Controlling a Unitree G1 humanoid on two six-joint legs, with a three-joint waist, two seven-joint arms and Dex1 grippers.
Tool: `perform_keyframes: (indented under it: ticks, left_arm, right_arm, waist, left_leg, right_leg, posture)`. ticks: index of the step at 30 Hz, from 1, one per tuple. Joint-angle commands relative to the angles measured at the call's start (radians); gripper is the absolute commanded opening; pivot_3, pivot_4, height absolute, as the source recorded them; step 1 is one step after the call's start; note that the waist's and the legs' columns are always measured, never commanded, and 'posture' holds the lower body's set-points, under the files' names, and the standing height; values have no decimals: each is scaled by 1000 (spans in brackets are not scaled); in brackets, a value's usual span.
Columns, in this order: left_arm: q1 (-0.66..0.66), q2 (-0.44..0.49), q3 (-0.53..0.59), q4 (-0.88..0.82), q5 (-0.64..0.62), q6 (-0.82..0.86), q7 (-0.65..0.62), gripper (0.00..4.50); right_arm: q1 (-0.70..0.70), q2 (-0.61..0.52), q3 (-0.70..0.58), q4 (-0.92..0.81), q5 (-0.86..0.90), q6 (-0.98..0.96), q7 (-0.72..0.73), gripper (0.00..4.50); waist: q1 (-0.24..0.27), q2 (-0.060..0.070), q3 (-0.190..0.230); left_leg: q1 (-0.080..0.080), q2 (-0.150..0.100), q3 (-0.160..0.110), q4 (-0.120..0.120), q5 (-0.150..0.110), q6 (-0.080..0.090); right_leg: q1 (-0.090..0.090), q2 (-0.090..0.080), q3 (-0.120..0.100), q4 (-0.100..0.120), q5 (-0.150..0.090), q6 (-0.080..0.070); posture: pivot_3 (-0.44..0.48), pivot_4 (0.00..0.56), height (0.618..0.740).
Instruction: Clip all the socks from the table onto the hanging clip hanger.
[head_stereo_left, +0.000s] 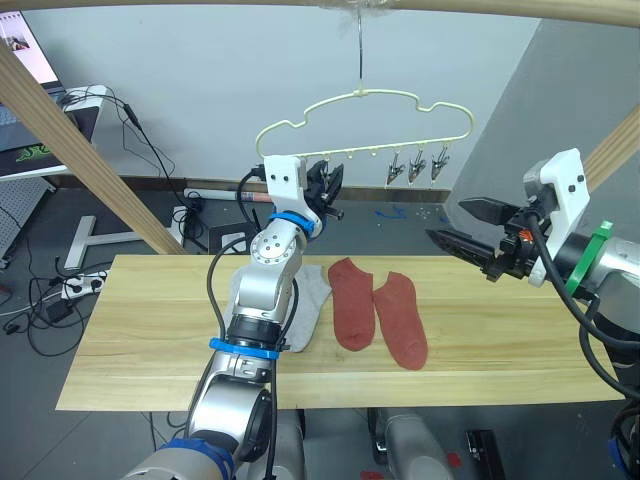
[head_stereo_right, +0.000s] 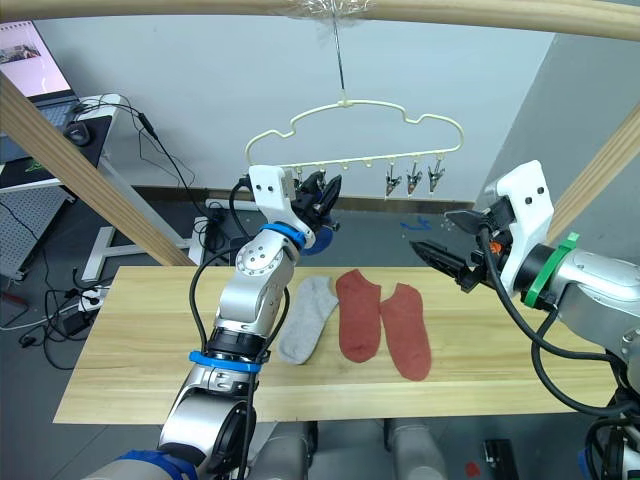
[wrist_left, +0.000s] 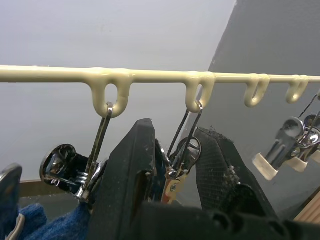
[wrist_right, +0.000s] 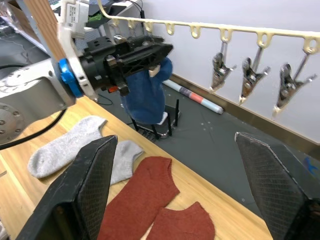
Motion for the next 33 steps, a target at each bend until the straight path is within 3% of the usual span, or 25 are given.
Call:
perform_keyframes:
  ticks: [1, 2, 7, 9, 24, 33]
  left_arm:
    - [-22, -7, 0, -18, -6, -4, 4, 1513]
    - [-23, -7, 1, -15, -6, -4, 5, 1513]
    - [-26, -8, 3, -9, -3, 1, 13, 525]
    - [-26, -9, 3, -9, -4, 4, 14, 345]
    - [-23, -2, 10, -34, -30, 47, -8, 345]
    - [-53, -14, 76, -65, -176, 186, -35, 345]
  right_arm:
    - [2, -15, -16, -29, 27, -32, -12, 3961]
    - [4, -15, -16, -29, 29, -33, -15, 3961]
    - [16, -21, -15, -29, 41, -43, -26, 3961]
    - [19, -22, -14, -28, 48, -46, -33, 3961]
    - [26, -32, 7, -22, 65, -69, -54, 3961]
    - [24, -28, 25, -22, 77, -86, -76, 3961]
  waist:
    - [0, 0, 0]
    - [0, 0, 0]
    - [0, 0, 0]
    - [0, 0, 0]
    - [0, 0, 0]
    - [-2, 0, 0]
  left_leg:
    - [0, 0, 0, 0, 0, 0]
    - [0, 0, 0, 0, 0, 0]
    - [0, 0, 0, 0, 0, 0]
    - [0, 0, 0, 0, 0, 0]
    - [0, 0, 0, 0, 0, 0]
    - [0, 0, 0, 0, 0, 0]
  right_leg:
    - [0, 0, 0, 0, 0, 0]
    - [0, 0, 0, 0, 0, 0]
    - [0, 0, 0, 0, 0, 0]
    - [0, 0, 0, 0, 0, 0]
    - [0, 0, 0, 0, 0, 0]
    - [0, 0, 0, 0, 0, 0]
  posture:
    - [-65, 230, 740]
    - [-65, 230, 740]
    - [-65, 230, 740]
    - [-65, 230, 740]
    - [-62, 231, 740]
    - [-71, 229, 740]
